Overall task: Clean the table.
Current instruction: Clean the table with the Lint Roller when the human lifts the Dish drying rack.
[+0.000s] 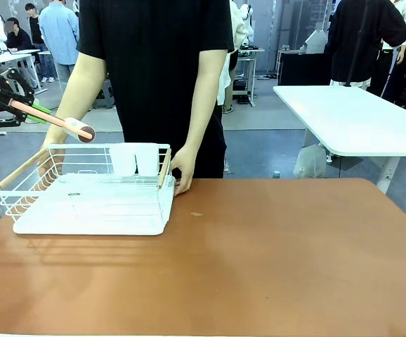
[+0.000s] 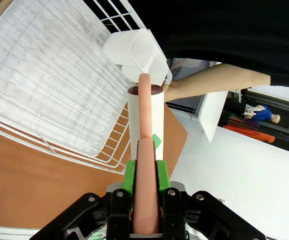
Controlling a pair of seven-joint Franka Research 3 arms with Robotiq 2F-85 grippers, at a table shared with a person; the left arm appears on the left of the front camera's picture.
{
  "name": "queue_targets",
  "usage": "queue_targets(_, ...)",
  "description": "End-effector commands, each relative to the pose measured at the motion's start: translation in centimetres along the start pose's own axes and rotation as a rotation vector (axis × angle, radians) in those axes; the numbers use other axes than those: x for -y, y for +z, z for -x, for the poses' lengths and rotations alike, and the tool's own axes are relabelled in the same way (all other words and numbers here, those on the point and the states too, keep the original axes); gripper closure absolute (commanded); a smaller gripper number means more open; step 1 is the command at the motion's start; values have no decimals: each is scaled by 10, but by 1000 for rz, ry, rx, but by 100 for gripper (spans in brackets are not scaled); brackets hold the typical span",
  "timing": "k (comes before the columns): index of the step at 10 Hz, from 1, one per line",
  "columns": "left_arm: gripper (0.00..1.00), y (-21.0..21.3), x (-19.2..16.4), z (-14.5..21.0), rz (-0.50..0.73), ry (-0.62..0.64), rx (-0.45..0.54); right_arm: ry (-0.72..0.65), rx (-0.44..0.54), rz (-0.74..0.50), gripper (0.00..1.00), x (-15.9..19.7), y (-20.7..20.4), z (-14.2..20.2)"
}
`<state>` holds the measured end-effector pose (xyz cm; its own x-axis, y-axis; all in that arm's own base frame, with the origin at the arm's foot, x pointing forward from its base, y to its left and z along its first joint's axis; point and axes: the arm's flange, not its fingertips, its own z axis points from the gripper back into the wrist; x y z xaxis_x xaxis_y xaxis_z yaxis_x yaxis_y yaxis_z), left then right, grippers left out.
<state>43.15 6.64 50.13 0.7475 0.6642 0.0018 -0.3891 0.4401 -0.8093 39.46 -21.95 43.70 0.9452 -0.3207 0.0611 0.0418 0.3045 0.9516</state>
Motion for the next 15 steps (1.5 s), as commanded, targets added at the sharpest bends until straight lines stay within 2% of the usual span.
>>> queue_targets(1, 100, 1, 0, 0, 0, 0, 1, 20, 1, -18, 0, -2, 0, -1)
queue_targets(15, 100, 1, 0, 0, 0, 0, 1, 20, 1, -18, 0, -2, 0, -1)
